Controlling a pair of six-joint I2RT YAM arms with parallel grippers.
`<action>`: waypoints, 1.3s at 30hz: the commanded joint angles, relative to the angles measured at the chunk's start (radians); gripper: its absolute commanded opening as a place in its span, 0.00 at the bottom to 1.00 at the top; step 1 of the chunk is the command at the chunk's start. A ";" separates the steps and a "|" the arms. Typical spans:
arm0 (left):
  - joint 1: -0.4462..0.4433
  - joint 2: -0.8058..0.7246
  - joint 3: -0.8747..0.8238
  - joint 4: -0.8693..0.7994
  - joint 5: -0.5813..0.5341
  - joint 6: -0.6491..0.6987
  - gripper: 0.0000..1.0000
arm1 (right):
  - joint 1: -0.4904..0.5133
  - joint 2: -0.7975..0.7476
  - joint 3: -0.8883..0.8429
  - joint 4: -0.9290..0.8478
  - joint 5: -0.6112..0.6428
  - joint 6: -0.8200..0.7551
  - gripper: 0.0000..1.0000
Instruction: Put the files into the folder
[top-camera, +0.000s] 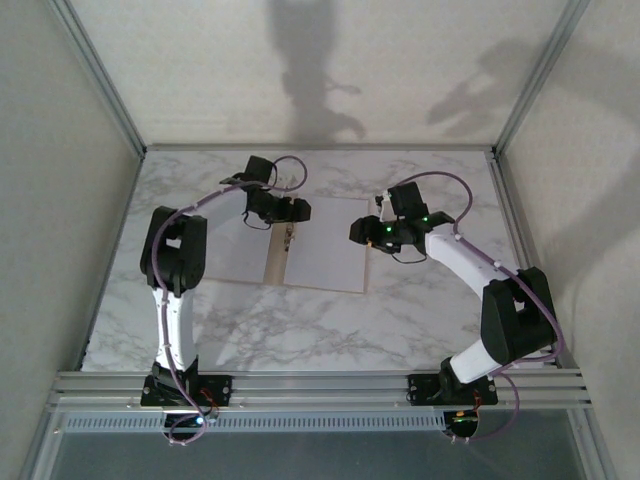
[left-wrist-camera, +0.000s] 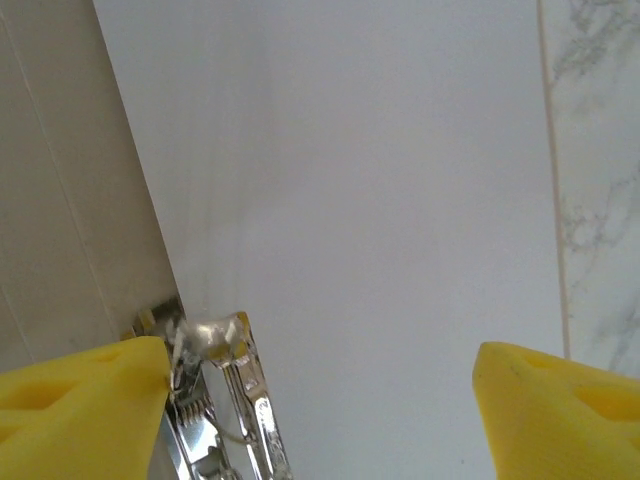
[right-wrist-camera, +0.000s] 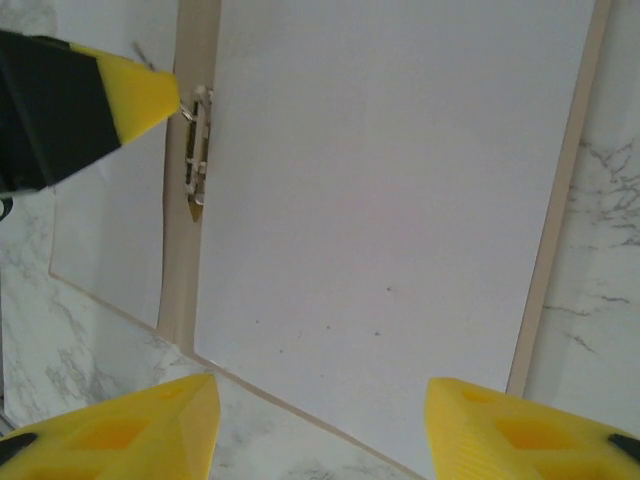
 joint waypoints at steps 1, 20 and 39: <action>-0.022 -0.080 -0.062 0.064 0.026 -0.016 0.79 | 0.007 0.013 0.051 -0.029 0.017 -0.036 0.57; 0.072 -0.390 -0.302 0.044 -0.332 -0.231 0.79 | 0.007 0.048 0.103 -0.051 -0.001 -0.016 0.57; 0.193 -0.380 -0.551 0.088 -0.440 -0.304 0.75 | 0.009 0.079 0.169 -0.105 0.016 -0.033 0.57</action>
